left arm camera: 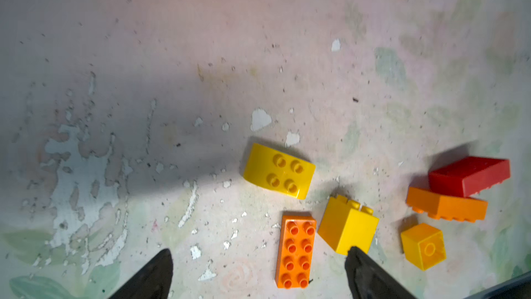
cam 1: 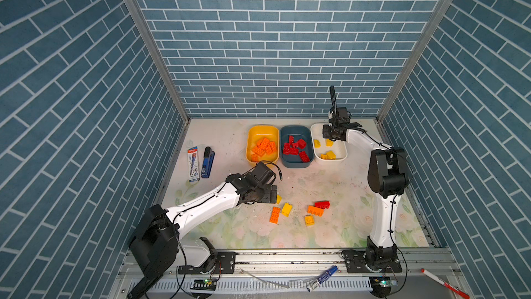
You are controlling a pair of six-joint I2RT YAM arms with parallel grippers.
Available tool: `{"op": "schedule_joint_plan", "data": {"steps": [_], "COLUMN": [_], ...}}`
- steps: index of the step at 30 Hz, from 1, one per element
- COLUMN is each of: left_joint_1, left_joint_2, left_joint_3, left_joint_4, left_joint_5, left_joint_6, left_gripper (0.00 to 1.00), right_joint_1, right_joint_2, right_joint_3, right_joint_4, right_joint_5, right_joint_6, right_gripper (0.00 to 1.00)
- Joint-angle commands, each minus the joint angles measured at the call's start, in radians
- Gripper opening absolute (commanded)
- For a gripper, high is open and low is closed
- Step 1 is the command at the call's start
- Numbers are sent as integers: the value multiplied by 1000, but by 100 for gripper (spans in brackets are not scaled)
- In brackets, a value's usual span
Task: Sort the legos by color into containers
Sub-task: 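Drop the yellow brick into the white tub while the left gripper grasps an orange brick, then carry the orange brick toward the yellow tub while the right gripper lowers to the pile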
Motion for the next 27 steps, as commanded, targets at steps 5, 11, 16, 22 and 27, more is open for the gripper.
{"op": "schedule_joint_plan", "data": {"steps": [5,11,16,22,27], "left_joint_1": [-107,-189,-219,-222,-223], "left_joint_2": [101,226,316,372,397], "left_joint_3": [-2,50,96,113,104], "left_joint_4": [12,-22,-64,-87,-68], "left_joint_5": [19,-25,-40,-48,-15], "left_joint_6": [-16,2,29,34,44], "left_gripper": [89,79,68,59,47], "right_joint_1": [5,5,5,3,4], "right_joint_2": [-100,-246,-391,-519,-612], "right_joint_3": [-98,-223,-369,-474,-558], "right_joint_4": [151,202,246,198,183], "right_joint_5": [-36,-43,-30,5,21], "right_joint_6": [63,86,96,100,99], "right_gripper": [60,66,99,99,99]}}
